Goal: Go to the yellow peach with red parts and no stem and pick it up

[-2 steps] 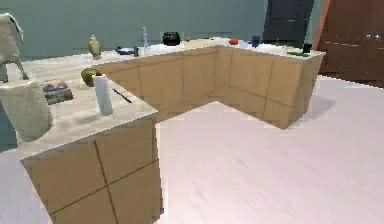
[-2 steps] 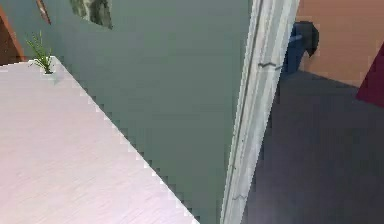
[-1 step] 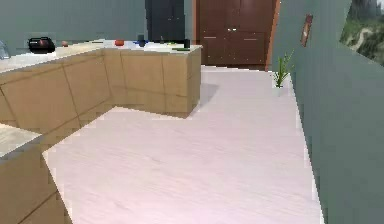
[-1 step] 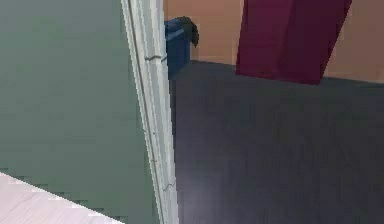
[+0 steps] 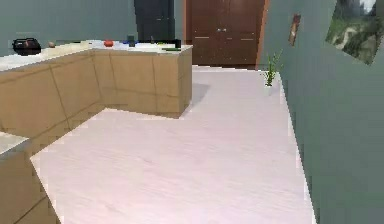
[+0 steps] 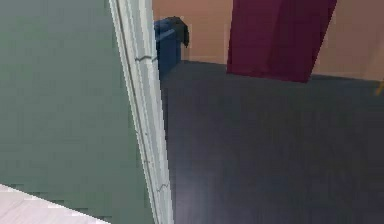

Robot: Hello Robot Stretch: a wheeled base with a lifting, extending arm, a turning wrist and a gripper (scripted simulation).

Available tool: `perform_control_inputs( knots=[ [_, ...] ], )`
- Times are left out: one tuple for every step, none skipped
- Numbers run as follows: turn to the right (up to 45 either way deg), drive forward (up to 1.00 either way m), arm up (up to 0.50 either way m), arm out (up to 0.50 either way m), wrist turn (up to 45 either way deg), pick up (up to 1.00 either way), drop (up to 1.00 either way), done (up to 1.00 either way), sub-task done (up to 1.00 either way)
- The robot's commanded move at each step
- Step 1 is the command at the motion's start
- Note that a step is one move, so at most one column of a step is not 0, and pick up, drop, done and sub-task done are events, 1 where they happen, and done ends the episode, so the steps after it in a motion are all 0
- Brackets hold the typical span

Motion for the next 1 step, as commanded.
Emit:
perform_control_inputs(
  knots=[
    [0.0, 0.95, 0.00, 0.00, 0.0, 0.00, 0.00, 0.00, 0.00]
  ],
)
